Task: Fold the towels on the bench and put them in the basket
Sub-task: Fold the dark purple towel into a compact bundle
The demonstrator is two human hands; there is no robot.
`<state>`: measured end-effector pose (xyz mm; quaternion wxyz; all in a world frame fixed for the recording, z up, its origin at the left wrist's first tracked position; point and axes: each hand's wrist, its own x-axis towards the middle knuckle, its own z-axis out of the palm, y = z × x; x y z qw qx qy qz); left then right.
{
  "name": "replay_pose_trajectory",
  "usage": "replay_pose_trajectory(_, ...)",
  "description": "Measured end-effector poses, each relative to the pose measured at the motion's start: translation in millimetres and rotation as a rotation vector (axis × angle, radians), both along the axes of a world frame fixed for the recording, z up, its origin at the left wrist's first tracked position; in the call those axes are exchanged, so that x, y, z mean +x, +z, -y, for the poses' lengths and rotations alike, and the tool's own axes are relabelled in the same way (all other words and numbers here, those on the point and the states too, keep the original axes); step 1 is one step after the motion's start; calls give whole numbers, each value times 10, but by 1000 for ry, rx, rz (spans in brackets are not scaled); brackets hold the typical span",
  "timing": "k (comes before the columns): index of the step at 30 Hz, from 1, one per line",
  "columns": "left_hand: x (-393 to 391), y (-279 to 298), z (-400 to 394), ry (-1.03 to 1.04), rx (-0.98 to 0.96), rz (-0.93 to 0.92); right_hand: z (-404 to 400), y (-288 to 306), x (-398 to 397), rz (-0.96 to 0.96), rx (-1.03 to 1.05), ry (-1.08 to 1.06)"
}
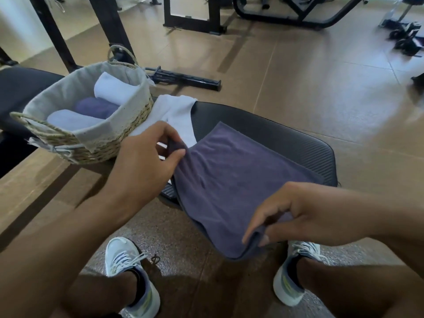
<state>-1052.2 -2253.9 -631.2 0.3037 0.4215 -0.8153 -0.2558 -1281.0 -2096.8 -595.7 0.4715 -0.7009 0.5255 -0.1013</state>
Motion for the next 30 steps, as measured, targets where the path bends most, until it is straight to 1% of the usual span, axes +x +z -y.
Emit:
replay_pose_trajectory(2,-66,-9,-66,-70,52,-43,14,-37,65,12,-73,-52)
replay_pose_trajectory(4,-146,-6,-179,-131,116,-119,40,-64,89,57,-208,-176)
replay_pose_trajectory(6,-229,-6,-307,-181,234,-220,70,-88,77,127,-353,-327)
replay_pose_trajectory(8,-312,-4,-425,-219,348,-288,91,-99,52,172,-451,-453)
replay_pose_trajectory(11,-400,-47,-528,-264,384,-304,102,-103,20,111,-525,-542)
replay_pose_trajectory(19,-482,-64,-565,-323,439,-349,104,-158,-45,43,-573,-657)
replay_pose_trajectory(23,-497,-69,-569,-331,448,-338,113,-190,-59,66,-571,-690)
replay_pose_trajectory(26,-504,-65,-585,-343,430,-312,132,-214,-83,90,-529,-696)
replay_pose_trajectory(30,-478,-48,-600,-358,397,-291,133,-230,-110,50,-493,-644)
